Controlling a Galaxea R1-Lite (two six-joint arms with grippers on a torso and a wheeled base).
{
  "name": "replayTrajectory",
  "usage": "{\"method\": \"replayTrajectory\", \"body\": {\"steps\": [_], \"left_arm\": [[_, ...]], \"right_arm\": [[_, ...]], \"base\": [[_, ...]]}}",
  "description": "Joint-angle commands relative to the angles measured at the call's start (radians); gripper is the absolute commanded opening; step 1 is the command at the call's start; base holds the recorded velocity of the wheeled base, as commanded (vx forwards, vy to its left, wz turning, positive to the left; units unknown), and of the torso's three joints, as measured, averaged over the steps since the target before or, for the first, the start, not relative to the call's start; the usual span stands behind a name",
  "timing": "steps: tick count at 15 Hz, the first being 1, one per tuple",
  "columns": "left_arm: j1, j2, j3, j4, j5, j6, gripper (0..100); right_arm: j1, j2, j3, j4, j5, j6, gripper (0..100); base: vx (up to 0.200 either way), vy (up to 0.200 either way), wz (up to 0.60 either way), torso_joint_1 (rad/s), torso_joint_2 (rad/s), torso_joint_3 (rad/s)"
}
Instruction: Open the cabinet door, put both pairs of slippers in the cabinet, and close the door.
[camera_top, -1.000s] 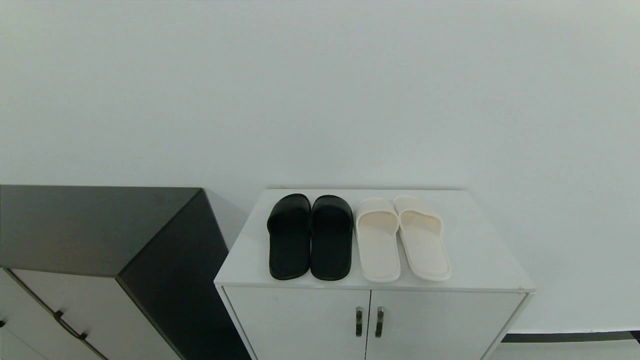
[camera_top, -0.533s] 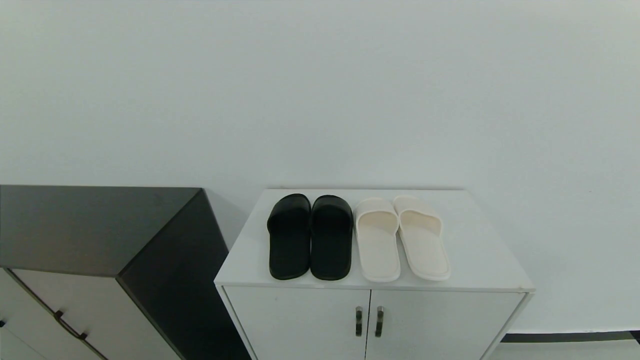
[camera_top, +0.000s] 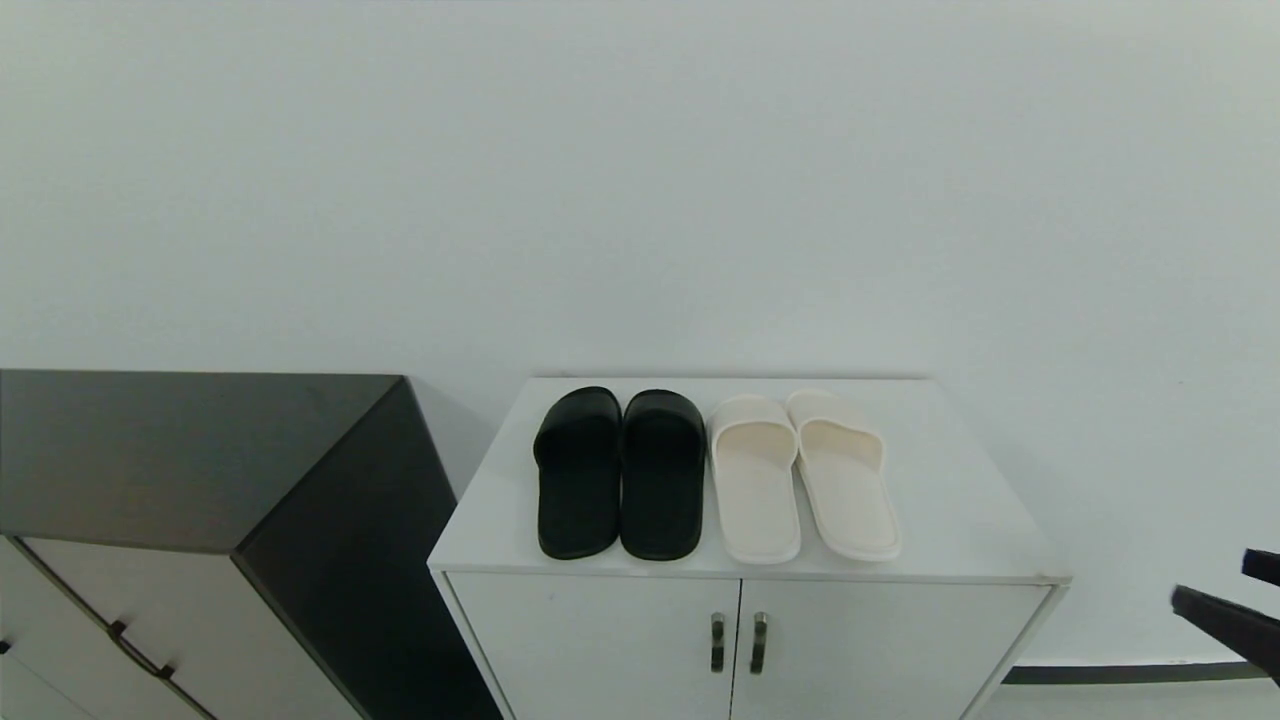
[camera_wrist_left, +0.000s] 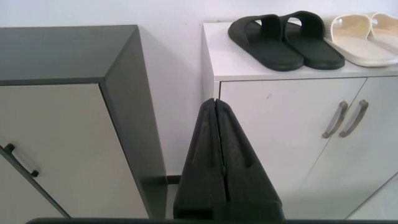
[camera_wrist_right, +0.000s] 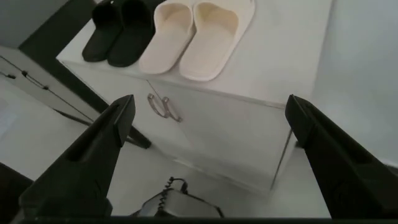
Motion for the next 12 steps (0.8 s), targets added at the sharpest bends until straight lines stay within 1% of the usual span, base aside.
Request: {"method": "replayTrajectory", "body": {"steps": [1,2,3,5,7,8,9,12], "left_arm": [[0.001,0.002,0.0,0.0,0.0,0.0,0],[0.0,0.002,0.0,0.0,0.0,0.0,0],[0.0,0.002,0.0,0.0,0.0,0.0,0],[0.0,0.002,0.0,0.0,0.0,0.0,0],[0.0,0.002,0.0,0.0,-0.001,0.0,0],[0.001,0.002,0.0,0.0,-0.001,0.0,0],[0.0,0.002,0.0,0.0,-0.001,0.0,0],[0.001,0.002,0.0,0.0,-0.001,-0.002,0]], "right_arm": [[0.246,0.269,-0.101,-0.061,-0.217,0.124,100],[0.282,0.338,-0.139,-0.075,-0.262,0.154,100],[0.296,0.403,-0.178,-0.095,-0.291,0.172,100],[0.302,0.51,-0.228,-0.183,-0.354,0.17,100],[0.323,0.611,-0.262,-0.279,-0.392,0.167,100],[0.342,0.657,-0.276,-0.307,-0.425,0.166,100],[0.369,0.728,-0.305,-0.327,-0.478,0.166,100],[0.371,0.861,-0.362,-0.37,-0.518,0.161,100]], "base": [[0.0,0.0,0.0,0.0,0.0,0.0],[0.0,0.0,0.0,0.0,0.0,0.0],[0.0,0.0,0.0,0.0,0.0,0.0],[0.0,0.0,0.0,0.0,0.0,0.0],[0.0,0.0,0.0,0.0,0.0,0.0],[0.0,0.0,0.0,0.0,0.0,0.0],[0.0,0.0,0.0,0.0,0.0,0.0],[0.0,0.0,0.0,0.0,0.0,0.0]]}}
